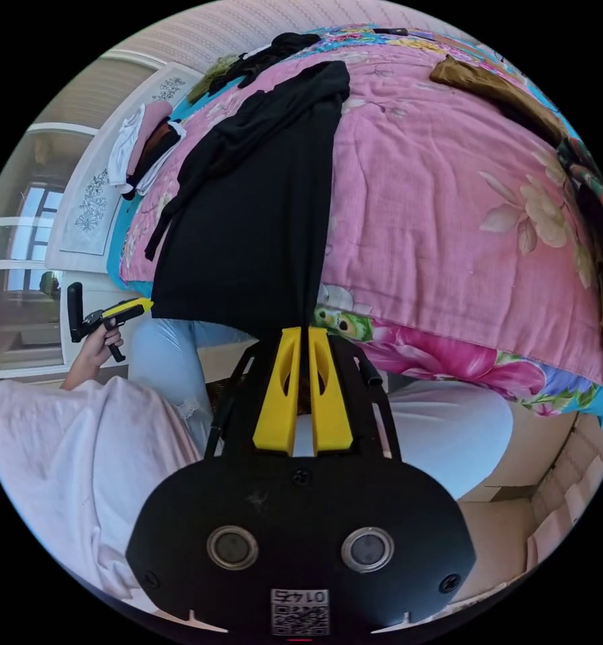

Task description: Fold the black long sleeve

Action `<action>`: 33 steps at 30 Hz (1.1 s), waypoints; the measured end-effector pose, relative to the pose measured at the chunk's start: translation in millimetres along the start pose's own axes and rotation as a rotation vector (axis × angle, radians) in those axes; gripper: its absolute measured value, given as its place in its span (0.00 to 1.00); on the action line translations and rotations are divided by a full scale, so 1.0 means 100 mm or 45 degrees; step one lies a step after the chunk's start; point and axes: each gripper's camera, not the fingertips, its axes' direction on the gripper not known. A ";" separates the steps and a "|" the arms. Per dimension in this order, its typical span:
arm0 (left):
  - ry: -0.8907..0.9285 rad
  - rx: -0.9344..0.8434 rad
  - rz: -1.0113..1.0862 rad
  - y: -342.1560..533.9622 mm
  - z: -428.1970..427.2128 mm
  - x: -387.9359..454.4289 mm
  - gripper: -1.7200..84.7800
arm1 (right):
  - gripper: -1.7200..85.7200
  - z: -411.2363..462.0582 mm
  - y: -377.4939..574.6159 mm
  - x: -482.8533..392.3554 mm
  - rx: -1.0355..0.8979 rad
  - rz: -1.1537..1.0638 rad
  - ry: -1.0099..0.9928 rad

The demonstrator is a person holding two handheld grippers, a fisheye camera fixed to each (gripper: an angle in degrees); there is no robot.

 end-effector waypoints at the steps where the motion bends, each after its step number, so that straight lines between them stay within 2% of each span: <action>1: 0.002 -0.008 0.039 -0.02 -0.05 0.02 0.01 | 0.04 0.02 0.00 -0.02 -0.041 0.002 0.025; 3: -0.048 0.033 0.067 -0.03 -0.18 0.03 0.01 | 0.04 -0.01 0.02 -0.02 -0.052 0.029 0.107; 6: -0.074 0.201 0.082 -0.06 -0.54 -0.02 0.01 | 0.07 -0.16 0.03 -0.12 0.075 -0.003 0.218; 8: -0.154 0.379 0.056 -0.13 -0.77 -0.12 0.03 | 0.11 -0.24 -0.07 -0.35 0.198 -0.126 0.239; 10: -0.266 0.432 0.043 -0.23 -0.79 -0.21 0.07 | 0.12 -0.25 -0.21 -0.58 0.256 -0.253 0.218; 12: -0.316 0.387 0.042 -0.38 -0.69 -0.30 0.09 | 0.12 -0.23 -0.37 -0.85 0.314 -0.390 0.217; 14: -0.228 0.253 0.016 -0.60 -0.50 -0.39 0.10 | 0.13 -0.17 -0.62 -1.23 0.318 -0.564 0.265; 18: -0.266 0.188 0.051 -0.76 -0.30 -0.39 0.11 | 0.14 -0.04 -0.93 -1.71 0.307 -0.795 0.403; 20: -0.272 0.090 0.036 -0.81 -0.12 -0.45 0.10 | 0.15 0.12 -1.12 -1.82 0.309 -0.795 0.485; 21: -0.285 0.110 0.041 -0.80 -0.10 -0.45 0.10 | 0.15 0.17 -1.16 -1.82 0.296 -0.782 0.493; 25: -0.252 0.201 -0.022 -0.68 -0.18 -0.54 0.04 | 0.10 0.58 -1.41 -1.57 0.021 -0.609 0.526; 28: -0.143 0.232 -0.101 -0.64 -0.38 -0.65 0.02 | 0.06 0.43 -1.36 -1.61 0.023 -0.626 0.519; 33: -0.140 0.452 -0.129 -0.50 -0.89 -0.79 0.01 | 0.04 -0.07 -1.05 -1.51 0.246 -0.703 0.564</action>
